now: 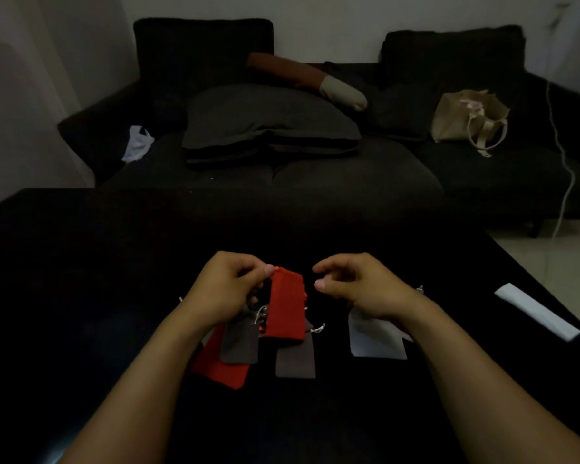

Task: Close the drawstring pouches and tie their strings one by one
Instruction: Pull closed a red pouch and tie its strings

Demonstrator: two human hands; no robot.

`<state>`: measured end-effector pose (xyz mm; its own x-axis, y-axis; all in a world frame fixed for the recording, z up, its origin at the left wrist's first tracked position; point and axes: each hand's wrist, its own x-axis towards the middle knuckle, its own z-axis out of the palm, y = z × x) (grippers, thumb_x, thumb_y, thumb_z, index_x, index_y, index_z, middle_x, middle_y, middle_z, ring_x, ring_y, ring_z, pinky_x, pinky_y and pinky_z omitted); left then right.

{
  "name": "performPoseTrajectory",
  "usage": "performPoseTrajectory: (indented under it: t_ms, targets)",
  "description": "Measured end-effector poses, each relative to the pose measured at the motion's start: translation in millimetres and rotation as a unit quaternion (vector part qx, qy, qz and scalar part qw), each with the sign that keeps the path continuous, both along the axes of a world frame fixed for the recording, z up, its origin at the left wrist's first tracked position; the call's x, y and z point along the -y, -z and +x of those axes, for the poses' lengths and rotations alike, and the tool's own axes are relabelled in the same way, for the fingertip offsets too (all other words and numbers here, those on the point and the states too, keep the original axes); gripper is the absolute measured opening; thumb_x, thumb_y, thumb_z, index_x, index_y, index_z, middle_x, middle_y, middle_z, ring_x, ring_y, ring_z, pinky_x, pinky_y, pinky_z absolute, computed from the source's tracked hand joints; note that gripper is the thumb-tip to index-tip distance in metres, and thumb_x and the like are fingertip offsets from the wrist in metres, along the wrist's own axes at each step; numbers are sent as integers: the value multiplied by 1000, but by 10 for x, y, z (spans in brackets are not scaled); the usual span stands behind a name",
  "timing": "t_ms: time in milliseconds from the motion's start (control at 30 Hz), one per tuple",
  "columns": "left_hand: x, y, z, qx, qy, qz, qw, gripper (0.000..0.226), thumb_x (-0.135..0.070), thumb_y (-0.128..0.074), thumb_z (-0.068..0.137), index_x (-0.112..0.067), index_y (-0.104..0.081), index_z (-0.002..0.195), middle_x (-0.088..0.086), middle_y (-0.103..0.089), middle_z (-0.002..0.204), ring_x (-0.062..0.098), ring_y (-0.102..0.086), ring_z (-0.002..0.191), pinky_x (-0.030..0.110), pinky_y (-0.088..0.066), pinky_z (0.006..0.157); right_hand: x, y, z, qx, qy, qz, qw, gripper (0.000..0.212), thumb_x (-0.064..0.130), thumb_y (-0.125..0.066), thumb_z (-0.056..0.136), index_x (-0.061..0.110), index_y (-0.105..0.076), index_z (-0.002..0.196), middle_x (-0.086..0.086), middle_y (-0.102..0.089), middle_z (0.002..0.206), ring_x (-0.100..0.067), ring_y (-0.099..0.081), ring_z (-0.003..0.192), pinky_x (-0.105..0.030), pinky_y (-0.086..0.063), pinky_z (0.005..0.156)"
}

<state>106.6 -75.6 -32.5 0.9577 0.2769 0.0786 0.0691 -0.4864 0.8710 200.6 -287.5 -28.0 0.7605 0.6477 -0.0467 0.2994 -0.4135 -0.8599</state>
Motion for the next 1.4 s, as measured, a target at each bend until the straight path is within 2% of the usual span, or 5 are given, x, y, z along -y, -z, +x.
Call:
performPoseTrajectory:
  t_ms: [733,933,1067,1200,1400]
  targets:
    - [-151,-203,-119,25,-42,24,998,26,-19,-64,92,-13,-68,67,-3,-65,61,14,-66,55,12,-45,45,293,-273,52,-1,60,31,998,14,11,-61,95,2,-72,91,-6,-68,73,-9,-59,62,-16,-46,53]
    - [-120,-252,-103,46,-88,-224,970,32,-27,-55,98,-16,-63,69,-2,-65,74,13,-60,73,28,-49,71,248,-293,15,-148,75,198,966,24,8,-52,97,8,-66,78,-2,-68,76,-10,-55,66,-21,-39,56]
    - [117,-330,-65,69,40,-602,794,29,-32,-50,93,-19,-58,68,5,-73,110,23,-59,124,39,-37,112,46,-301,-104,-393,16,436,809,25,18,-46,88,13,-48,63,-11,-69,121,-14,-54,67,-23,-36,56]
    - [365,-373,-35,122,55,-656,743,41,-32,-40,101,-19,-56,67,3,-77,95,21,-75,91,39,-60,82,-142,-310,-225,-456,-35,515,725,25,24,-44,91,18,-44,68,-7,-72,98,-9,-49,54,-18,-33,43]
    - [510,-339,79,135,-27,-603,786,33,-32,-41,103,-18,-47,74,-6,-41,51,11,-51,58,26,-50,67,-178,-374,-200,-394,-1,470,790,19,19,-47,91,14,-46,72,2,-35,57,-7,-29,43,-17,-28,41]
